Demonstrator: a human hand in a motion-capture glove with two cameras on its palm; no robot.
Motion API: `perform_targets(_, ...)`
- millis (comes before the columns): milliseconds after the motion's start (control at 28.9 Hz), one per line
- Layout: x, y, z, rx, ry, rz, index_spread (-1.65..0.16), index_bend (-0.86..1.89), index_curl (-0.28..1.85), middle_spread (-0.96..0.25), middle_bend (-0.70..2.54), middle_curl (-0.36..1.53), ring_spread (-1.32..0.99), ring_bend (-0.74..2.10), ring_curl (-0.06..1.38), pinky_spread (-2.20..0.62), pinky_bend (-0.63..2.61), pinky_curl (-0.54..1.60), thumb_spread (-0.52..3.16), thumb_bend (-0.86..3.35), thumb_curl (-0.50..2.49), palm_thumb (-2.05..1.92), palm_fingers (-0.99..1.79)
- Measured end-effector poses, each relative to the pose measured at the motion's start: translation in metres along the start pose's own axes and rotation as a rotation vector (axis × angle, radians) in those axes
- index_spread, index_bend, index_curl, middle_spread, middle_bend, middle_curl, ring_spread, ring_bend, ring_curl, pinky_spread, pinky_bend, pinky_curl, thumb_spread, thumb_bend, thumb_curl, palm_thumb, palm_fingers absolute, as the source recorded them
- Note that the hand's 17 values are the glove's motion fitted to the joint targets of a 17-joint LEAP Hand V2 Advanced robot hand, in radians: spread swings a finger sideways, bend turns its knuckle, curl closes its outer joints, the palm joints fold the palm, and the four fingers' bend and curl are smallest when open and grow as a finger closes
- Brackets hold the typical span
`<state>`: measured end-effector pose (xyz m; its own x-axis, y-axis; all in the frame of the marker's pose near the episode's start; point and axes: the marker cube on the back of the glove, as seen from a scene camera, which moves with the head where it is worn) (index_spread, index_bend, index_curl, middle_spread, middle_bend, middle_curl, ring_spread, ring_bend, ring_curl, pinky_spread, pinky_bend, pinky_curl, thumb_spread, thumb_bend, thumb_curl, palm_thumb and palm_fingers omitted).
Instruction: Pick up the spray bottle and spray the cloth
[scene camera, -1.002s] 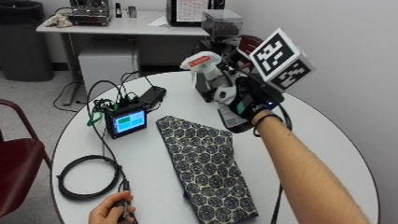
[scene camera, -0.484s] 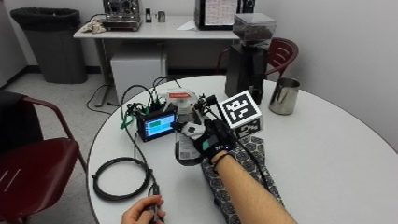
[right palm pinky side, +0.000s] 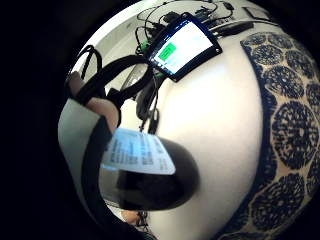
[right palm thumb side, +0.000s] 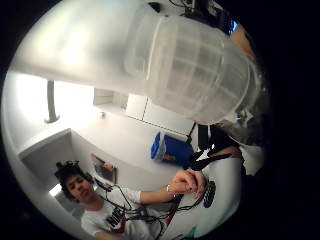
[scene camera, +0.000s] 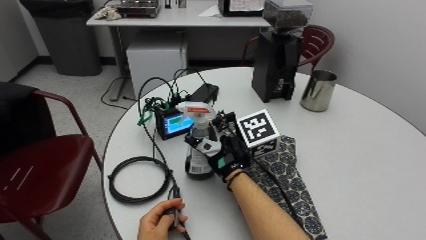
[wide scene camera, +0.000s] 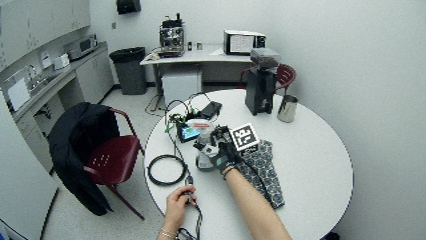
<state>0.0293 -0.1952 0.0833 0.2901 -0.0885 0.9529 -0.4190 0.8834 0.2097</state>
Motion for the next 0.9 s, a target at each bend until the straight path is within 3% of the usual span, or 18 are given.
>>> perform_targets(276,0.010,0.009,0.009,-0.014,0.035,0.026,-0.27,0.13,0.31,-0.13,0.42,0.48,-0.16,0.56,0.43,-0.12,0.41,0.35,0.89,-0.02,0.57,0.96,1.15)
perform_targets(415,0.011,0.013,0.007,-0.017,0.060,0.022,-0.29,0.03,0.28,-0.13,0.44,0.48,-0.15,0.53,0.42,-0.06,0.37,0.35,0.93,-0.02,0.55,0.96,0.98)
perform_targets(553,0.006,0.012,-0.005,-0.006,0.079,-0.007,-0.32,-0.09,0.21,-0.14,0.45,0.48,-0.14,0.56,0.44,0.01,0.43,0.38,0.94,-0.03,0.52,0.95,0.75)
perform_targets(898,-0.010,0.017,-0.047,0.009,0.166,-0.003,-0.36,-0.02,0.09,-0.14,0.51,0.47,-0.13,0.61,0.42,0.06,0.49,0.37,0.95,-0.02,0.48,0.94,0.71)
